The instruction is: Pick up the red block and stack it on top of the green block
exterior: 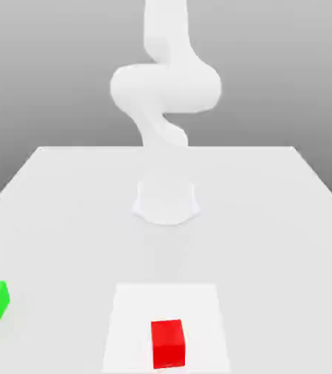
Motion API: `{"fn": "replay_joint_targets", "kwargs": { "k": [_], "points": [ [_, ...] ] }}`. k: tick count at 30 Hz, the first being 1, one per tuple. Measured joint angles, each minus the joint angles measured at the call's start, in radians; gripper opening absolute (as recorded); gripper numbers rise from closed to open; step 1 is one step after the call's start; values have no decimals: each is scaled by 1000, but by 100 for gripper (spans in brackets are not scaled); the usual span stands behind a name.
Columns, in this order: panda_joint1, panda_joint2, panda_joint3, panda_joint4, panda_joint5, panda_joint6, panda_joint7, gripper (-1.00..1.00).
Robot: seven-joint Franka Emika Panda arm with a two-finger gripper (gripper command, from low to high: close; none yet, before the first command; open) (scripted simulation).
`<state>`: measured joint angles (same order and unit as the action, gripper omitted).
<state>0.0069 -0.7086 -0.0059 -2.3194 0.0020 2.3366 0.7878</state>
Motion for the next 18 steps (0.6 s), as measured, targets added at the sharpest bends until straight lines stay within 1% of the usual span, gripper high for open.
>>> {"fn": "replay_joint_targets", "kwargs": {
  "k": [18],
  "points": [
    [29,659,-23,-140,19,265,-92,0]
  ]
}}
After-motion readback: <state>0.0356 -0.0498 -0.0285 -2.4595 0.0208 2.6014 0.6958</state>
